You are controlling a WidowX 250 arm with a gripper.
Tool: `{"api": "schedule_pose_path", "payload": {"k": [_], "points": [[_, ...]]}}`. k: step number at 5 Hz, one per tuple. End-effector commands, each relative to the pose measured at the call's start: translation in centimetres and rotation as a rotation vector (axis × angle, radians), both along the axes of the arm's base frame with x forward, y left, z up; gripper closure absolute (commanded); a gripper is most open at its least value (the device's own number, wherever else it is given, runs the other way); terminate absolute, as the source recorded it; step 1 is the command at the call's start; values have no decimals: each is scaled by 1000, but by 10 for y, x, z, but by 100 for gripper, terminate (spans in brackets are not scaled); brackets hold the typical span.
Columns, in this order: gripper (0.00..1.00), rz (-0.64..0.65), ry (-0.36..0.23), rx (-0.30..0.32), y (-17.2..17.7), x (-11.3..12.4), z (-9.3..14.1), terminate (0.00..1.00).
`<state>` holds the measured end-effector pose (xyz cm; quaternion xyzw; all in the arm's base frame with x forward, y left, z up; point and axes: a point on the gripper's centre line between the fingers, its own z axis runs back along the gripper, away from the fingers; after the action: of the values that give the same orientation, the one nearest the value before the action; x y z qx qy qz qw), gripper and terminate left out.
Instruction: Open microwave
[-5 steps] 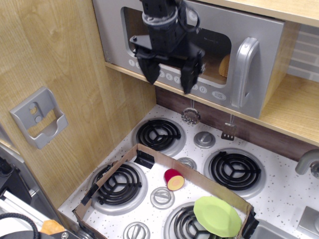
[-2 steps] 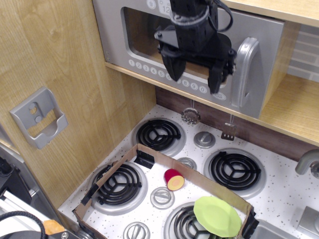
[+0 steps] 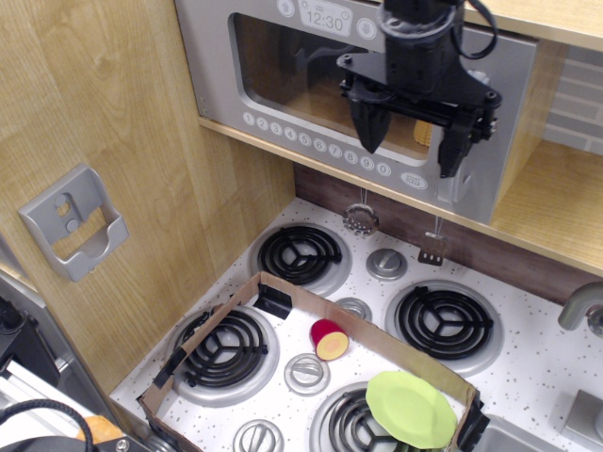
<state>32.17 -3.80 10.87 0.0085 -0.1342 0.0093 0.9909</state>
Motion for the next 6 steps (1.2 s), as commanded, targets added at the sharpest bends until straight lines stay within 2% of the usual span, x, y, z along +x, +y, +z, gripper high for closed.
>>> {"api": "schedule_pose_path", "payload": {"k": [1, 2, 5, 6], "points": [[0, 18, -28, -21, -8, 18, 18, 0], [0, -17, -46, 2, -5, 27, 20, 0], [0, -45, -63, -4, -1, 41, 21, 0], [100, -39, -59, -7, -1, 42, 19, 0]]}}
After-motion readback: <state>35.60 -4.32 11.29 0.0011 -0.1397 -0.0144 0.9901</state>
